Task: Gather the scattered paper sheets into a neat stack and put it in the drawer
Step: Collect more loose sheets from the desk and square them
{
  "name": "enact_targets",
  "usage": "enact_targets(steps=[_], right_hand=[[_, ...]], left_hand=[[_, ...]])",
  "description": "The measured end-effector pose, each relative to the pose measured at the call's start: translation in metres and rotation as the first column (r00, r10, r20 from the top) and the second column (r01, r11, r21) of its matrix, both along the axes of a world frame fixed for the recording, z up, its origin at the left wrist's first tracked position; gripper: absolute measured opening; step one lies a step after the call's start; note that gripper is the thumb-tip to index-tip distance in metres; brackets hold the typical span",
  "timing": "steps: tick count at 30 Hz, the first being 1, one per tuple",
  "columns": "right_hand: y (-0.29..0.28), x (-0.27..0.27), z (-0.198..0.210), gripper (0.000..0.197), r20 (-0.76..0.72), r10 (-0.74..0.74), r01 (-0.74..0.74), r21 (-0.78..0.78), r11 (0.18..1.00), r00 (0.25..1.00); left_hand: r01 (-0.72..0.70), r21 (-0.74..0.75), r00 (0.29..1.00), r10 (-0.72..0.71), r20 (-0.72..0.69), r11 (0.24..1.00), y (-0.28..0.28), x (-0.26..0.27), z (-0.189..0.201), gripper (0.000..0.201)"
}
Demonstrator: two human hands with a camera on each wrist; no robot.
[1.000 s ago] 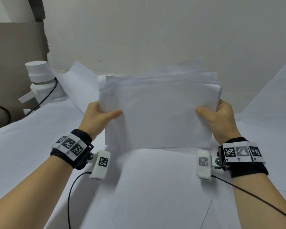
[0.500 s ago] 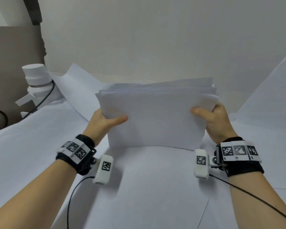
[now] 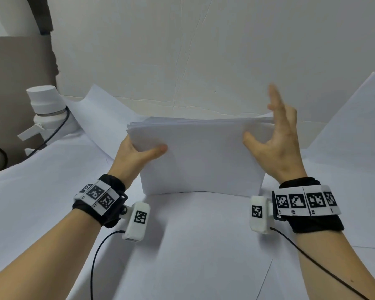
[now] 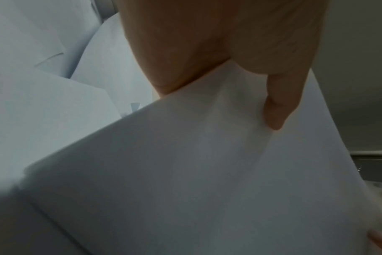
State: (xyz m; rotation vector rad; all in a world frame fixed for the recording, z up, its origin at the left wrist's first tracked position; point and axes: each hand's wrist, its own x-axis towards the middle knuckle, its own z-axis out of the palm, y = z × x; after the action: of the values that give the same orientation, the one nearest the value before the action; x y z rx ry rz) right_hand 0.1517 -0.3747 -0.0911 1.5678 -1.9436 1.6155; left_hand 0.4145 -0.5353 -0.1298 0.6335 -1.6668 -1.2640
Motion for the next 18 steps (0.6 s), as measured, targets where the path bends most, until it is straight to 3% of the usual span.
enact_targets(steps=[4,6,8,11,13,18], right_hand=[[-0.005,-0.008,-0.007,0.031,0.005,-0.107,0.108,-0.025,0.994,0.994],[-0.005,-0.011,-0.009,0.035,0.099,-0.112,0.118,-0.053,0.992,0.989],[-0.006,-0.017,-0.011,0.059,0.283,-0.051,0.083,-0.104,0.991,0.958],[-0.012,-0.026,-0.024,0.075,0.631,0.112,-0.064,-0.098,0.993,0.767],[-0.017,-0.029,-0.035,0.063,0.731,0.121,-0.139,-0.036,0.990,0.672],[-0.027,-0.017,-0.045,0.029,0.709,0.073,-0.127,0.023,0.992,0.702]], left_hand=[[-0.025,0.019,0.998,0.026,-0.066,1.000,0.001,-0.005,0.005,0.073],[-0.033,0.029,0.996,0.035,-0.076,0.999,0.002,-0.008,0.005,0.072],[-0.034,0.043,0.996,0.038,-0.086,0.998,0.000,-0.010,0.004,0.070],[-0.019,0.075,0.994,0.027,-0.105,0.997,-0.005,-0.010,-0.001,0.070],[-0.020,0.106,0.994,0.031,-0.104,0.994,-0.009,-0.011,-0.008,0.069],[-0.097,0.208,0.985,0.124,-0.118,0.973,-0.011,-0.016,-0.026,0.054]])
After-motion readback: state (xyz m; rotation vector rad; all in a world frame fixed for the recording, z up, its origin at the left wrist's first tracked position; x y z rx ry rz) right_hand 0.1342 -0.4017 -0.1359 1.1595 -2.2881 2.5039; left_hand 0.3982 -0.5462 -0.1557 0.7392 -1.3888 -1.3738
